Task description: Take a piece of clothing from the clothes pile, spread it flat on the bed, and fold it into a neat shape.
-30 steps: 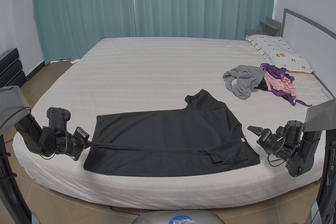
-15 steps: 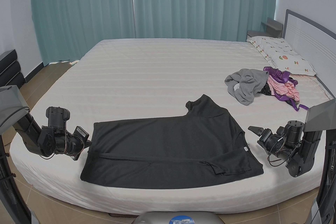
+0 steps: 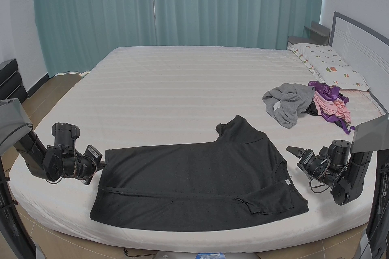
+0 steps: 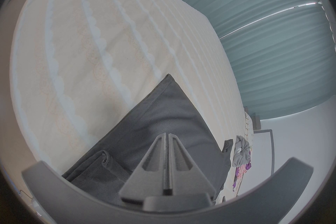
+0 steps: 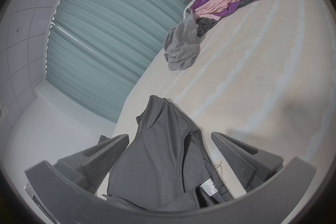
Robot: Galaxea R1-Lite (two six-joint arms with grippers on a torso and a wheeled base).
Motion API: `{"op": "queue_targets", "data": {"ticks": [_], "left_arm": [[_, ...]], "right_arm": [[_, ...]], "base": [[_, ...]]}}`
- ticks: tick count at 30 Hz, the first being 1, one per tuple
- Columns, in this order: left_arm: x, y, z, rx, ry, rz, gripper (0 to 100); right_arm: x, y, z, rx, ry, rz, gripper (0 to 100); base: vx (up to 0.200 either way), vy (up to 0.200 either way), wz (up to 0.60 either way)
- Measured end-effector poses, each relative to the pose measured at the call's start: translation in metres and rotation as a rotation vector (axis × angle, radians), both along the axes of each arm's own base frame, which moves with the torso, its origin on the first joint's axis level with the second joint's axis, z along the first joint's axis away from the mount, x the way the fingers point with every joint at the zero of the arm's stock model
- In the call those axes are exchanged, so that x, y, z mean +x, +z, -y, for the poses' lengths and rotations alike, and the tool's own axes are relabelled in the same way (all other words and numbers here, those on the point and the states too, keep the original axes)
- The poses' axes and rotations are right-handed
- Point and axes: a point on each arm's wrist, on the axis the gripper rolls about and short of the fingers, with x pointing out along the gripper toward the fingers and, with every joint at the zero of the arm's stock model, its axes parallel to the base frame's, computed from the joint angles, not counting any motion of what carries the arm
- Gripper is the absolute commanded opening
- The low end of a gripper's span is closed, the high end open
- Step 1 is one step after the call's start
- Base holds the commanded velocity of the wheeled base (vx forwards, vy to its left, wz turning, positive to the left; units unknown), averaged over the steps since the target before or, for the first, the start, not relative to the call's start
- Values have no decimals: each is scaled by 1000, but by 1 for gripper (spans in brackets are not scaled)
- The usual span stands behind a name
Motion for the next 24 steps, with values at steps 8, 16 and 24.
{"op": "queue_targets", "data": {"ticks": [8, 16, 24], "left_arm": [[6, 4, -5, 0, 14, 33, 100], [38, 8, -14, 1, 6, 107, 100], [73, 2, -29, 18, -161, 202, 100]], "right_arm": [[-1, -1, -1, 0, 4, -4, 100], [-2, -3, -2, 0, 7, -14, 100], [-4, -6, -5, -1, 16, -29, 100]], "base": [[0, 0, 0], [0, 0, 0], [0, 0, 0]]}}
